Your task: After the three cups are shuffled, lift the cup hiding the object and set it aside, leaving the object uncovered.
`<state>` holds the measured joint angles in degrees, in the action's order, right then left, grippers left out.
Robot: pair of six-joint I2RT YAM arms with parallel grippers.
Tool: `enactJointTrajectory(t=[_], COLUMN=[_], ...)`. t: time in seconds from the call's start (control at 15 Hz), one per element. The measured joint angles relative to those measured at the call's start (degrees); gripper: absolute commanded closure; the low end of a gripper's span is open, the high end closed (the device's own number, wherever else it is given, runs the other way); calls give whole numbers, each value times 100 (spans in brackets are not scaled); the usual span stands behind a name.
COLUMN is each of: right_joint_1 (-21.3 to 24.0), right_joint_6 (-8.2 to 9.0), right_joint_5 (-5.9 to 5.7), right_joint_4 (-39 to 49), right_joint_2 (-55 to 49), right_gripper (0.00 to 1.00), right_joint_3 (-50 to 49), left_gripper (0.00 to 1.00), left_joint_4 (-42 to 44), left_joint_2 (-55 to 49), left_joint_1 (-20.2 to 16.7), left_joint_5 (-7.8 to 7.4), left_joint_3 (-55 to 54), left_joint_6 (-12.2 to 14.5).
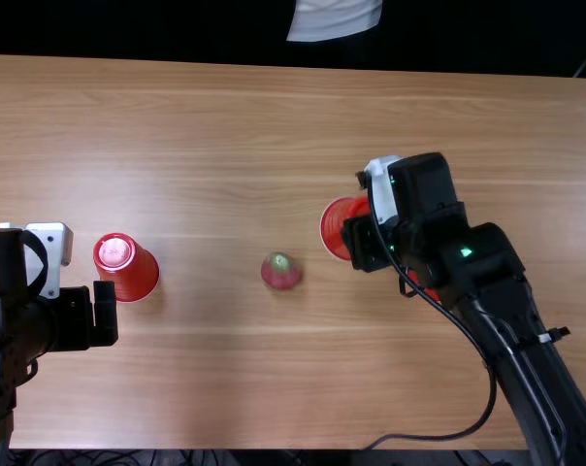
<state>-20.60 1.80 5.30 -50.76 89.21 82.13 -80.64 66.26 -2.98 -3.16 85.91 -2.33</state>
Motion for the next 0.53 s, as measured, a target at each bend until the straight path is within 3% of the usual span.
enactJointTrajectory(t=[0.53], right_joint_1=[-2], right_joint_6=[2], right_joint_5=[2], right_joint_4=[31], right_joint_2=[4], right_gripper=[79], right_joint_3=[-1582], left_gripper=[0], left_joint_4=[0], left_joint_2=[55], left_joint_1=[0], left_joint_5=[15], left_joint_3=[-4], left_joint_6=[-2])
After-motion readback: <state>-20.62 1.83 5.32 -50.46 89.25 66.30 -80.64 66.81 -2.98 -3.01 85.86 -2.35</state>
